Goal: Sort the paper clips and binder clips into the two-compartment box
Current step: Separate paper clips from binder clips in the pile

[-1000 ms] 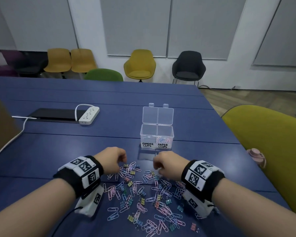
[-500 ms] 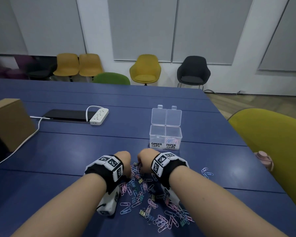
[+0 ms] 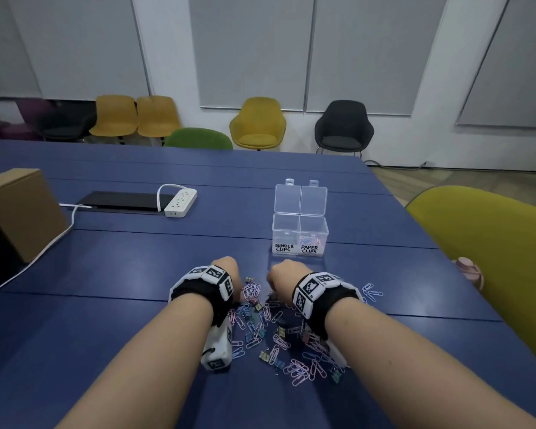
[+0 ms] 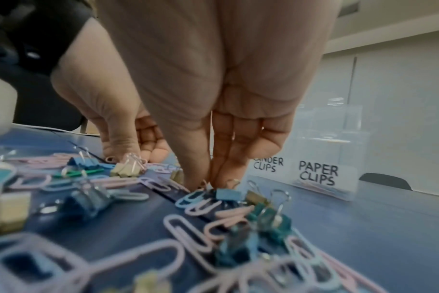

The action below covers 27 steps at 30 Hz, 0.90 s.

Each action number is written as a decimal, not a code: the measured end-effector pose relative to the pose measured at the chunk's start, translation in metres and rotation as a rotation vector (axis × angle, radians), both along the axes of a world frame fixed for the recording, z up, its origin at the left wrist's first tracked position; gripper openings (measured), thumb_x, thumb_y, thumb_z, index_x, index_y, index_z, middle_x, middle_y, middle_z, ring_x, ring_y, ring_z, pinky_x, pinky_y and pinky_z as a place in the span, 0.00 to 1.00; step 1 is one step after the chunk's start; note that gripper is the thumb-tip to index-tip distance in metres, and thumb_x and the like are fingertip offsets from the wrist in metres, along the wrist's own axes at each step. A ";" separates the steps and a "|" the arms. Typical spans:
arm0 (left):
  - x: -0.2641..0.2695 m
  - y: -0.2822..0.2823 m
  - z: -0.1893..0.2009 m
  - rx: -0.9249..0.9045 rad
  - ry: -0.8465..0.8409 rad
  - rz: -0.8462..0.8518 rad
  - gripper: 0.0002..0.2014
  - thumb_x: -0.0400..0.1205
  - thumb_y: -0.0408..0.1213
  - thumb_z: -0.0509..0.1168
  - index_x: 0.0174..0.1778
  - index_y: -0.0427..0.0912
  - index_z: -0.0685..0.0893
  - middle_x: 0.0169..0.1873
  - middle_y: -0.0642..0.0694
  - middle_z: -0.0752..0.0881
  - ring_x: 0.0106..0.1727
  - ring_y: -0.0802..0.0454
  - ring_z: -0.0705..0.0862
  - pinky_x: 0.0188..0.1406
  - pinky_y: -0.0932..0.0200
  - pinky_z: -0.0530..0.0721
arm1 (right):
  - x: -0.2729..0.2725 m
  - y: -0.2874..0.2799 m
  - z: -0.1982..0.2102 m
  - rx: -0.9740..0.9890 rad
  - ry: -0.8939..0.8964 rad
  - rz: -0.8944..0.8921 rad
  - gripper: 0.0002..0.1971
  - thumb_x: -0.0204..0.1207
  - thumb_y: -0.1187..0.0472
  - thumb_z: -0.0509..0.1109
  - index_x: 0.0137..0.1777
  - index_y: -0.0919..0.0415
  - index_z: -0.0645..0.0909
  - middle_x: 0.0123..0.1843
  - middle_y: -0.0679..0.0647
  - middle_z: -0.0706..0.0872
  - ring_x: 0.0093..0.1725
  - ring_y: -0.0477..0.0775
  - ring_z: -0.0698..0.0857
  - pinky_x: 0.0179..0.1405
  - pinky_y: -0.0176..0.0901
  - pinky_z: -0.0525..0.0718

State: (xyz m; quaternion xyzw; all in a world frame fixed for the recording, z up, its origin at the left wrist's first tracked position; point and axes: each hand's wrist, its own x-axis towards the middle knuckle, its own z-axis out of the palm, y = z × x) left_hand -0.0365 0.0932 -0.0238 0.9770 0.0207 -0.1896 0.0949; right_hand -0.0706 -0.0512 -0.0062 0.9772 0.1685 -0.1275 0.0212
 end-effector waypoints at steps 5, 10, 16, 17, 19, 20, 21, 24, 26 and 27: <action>-0.006 -0.002 0.001 -0.060 -0.030 0.035 0.18 0.66 0.44 0.80 0.48 0.39 0.90 0.46 0.43 0.92 0.49 0.46 0.90 0.53 0.52 0.89 | -0.003 -0.020 -0.002 0.059 0.037 -0.018 0.11 0.77 0.69 0.64 0.55 0.64 0.86 0.58 0.62 0.88 0.58 0.63 0.85 0.55 0.48 0.82; -0.003 0.001 -0.004 -0.073 -0.041 0.025 0.18 0.68 0.42 0.79 0.50 0.38 0.89 0.49 0.42 0.91 0.53 0.45 0.89 0.55 0.53 0.88 | 0.000 -0.029 0.002 0.284 0.027 -0.062 0.07 0.74 0.65 0.72 0.50 0.66 0.86 0.45 0.56 0.86 0.44 0.52 0.82 0.49 0.43 0.83; -0.004 0.010 -0.007 -0.231 -0.042 0.037 0.13 0.71 0.35 0.77 0.50 0.37 0.89 0.48 0.43 0.91 0.53 0.46 0.88 0.57 0.54 0.86 | -0.012 -0.055 0.000 1.150 0.336 -0.346 0.06 0.73 0.71 0.73 0.38 0.62 0.79 0.38 0.60 0.89 0.37 0.50 0.89 0.31 0.37 0.82; -0.005 0.014 -0.007 -0.294 -0.037 0.057 0.12 0.71 0.35 0.78 0.49 0.39 0.89 0.45 0.44 0.90 0.50 0.47 0.88 0.56 0.55 0.86 | -0.016 -0.059 -0.001 1.260 0.352 -0.378 0.08 0.73 0.72 0.72 0.37 0.63 0.78 0.38 0.61 0.88 0.36 0.50 0.90 0.29 0.36 0.81; -0.005 0.021 -0.006 -0.391 -0.031 0.070 0.09 0.70 0.36 0.79 0.44 0.42 0.89 0.38 0.47 0.89 0.45 0.50 0.87 0.52 0.57 0.85 | -0.023 -0.066 -0.002 1.412 0.361 -0.425 0.10 0.73 0.76 0.71 0.35 0.64 0.76 0.38 0.63 0.87 0.34 0.49 0.90 0.25 0.34 0.81; -0.004 0.026 -0.006 -0.421 -0.024 0.065 0.08 0.69 0.37 0.79 0.42 0.44 0.89 0.36 0.49 0.89 0.42 0.52 0.86 0.49 0.58 0.84 | -0.026 -0.068 -0.004 1.484 0.369 -0.445 0.11 0.73 0.78 0.70 0.34 0.65 0.76 0.38 0.63 0.87 0.34 0.50 0.90 0.24 0.34 0.82; -0.004 0.029 -0.006 -0.447 -0.012 0.066 0.07 0.70 0.37 0.79 0.41 0.45 0.89 0.34 0.50 0.88 0.39 0.53 0.85 0.46 0.60 0.83 | -0.028 -0.071 -0.005 1.558 0.379 -0.465 0.13 0.72 0.80 0.69 0.32 0.66 0.74 0.38 0.63 0.88 0.34 0.51 0.91 0.24 0.34 0.83; -0.005 0.035 -0.005 -0.593 0.003 0.122 0.06 0.72 0.35 0.77 0.38 0.47 0.86 0.32 0.49 0.87 0.32 0.53 0.81 0.32 0.64 0.76 | -0.036 -0.079 -0.008 1.740 0.422 -0.490 0.15 0.71 0.83 0.67 0.30 0.66 0.72 0.37 0.62 0.88 0.35 0.54 0.91 0.27 0.35 0.87; -0.006 0.036 -0.005 -0.797 -0.009 0.204 0.06 0.74 0.31 0.74 0.38 0.45 0.85 0.34 0.45 0.86 0.33 0.51 0.82 0.33 0.63 0.73 | -0.038 -0.084 -0.011 1.837 0.441 -0.508 0.16 0.71 0.83 0.66 0.30 0.65 0.72 0.37 0.61 0.89 0.36 0.54 0.91 0.29 0.37 0.88; -0.008 0.035 -0.003 -0.937 -0.006 0.249 0.06 0.76 0.28 0.72 0.39 0.44 0.83 0.35 0.44 0.85 0.34 0.51 0.83 0.36 0.61 0.74 | -0.039 -0.085 -0.012 1.886 0.466 -0.520 0.16 0.71 0.83 0.66 0.30 0.64 0.72 0.38 0.61 0.89 0.37 0.55 0.91 0.31 0.38 0.89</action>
